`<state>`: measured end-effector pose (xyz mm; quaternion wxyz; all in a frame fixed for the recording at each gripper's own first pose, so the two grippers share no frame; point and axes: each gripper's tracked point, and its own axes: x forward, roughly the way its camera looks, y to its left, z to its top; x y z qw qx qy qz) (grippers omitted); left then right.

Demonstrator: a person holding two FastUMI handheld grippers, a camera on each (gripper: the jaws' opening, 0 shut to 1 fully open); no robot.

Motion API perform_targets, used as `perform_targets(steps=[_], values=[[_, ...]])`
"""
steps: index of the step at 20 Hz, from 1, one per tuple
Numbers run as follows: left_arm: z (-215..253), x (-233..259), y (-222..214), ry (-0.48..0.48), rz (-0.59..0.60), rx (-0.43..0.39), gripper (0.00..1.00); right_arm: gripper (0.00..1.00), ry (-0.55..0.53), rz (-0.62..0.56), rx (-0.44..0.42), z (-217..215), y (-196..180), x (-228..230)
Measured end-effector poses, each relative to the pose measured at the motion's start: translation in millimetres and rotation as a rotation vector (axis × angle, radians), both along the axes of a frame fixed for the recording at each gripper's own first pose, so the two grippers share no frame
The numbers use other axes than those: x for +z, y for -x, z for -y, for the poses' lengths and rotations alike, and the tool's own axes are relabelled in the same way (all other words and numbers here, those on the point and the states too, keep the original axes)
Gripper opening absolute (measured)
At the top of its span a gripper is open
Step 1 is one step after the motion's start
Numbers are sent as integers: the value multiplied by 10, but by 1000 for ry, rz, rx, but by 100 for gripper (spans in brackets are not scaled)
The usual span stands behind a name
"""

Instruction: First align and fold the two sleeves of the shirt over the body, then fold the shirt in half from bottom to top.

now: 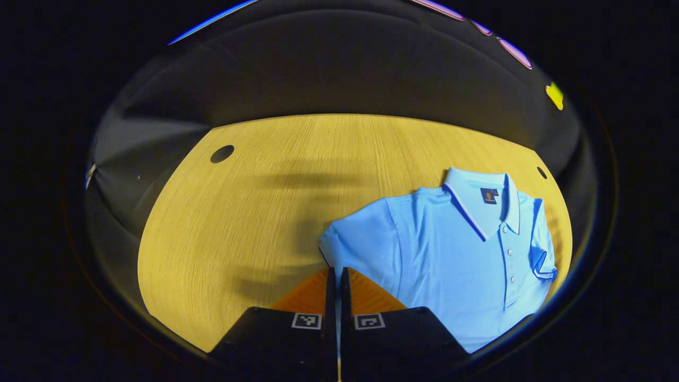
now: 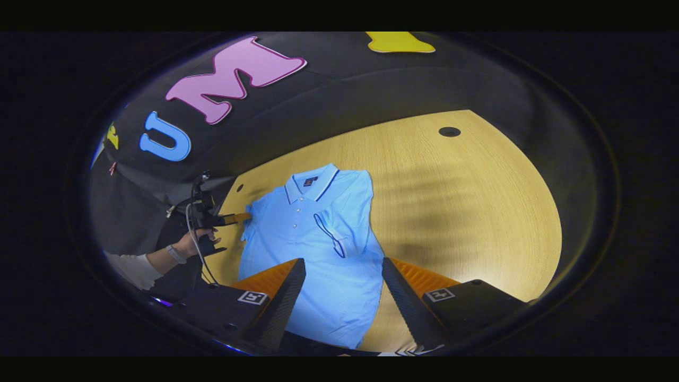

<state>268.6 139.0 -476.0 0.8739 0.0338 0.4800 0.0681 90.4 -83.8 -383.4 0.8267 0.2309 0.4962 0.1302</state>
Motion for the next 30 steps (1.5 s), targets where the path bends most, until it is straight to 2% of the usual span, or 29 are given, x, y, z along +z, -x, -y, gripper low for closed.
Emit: perform_targets(steps=[6, 9, 12, 13, 14, 15, 16, 18, 23, 30], values=[[531, 440, -165, 124, 120, -119, 8, 91, -14, -1, -9, -16, 17, -39], [930, 373, -79, 211, 77, -189, 9, 91, -20, -1, -3, -48, 25, -47], [1204, 167, 40, 242, 5, -242, 12, 91, -26, -5, 7, -99, 49, -73], [1282, 127, 64, 249, -10, -247, 7, 91, -26, -8, 11, -114, 72, -78], [1382, 140, 75, 271, -14, -252, 22, 91, -26, -9, 17, -132, 85, -81], [1478, 161, 95, 295, -16, -260, 27, 91, -28, -8, 21, -147, 98, -81], [1541, 170, 107, 309, -15, -268, 36, 91, -31, -8, 24, -166, 109, -80], [1605, 217, 144, 312, -16, -279, 81, 91, -41, -14, 26, -187, 144, -102], [1548, 486, 479, 350, -18, -215, 84, 91, -70, -46, 20, -213, 282, -194], [1015, 846, 1605, 364, -43, -135, 84, 91, -90, -117, -9, -165, 769, -369]])
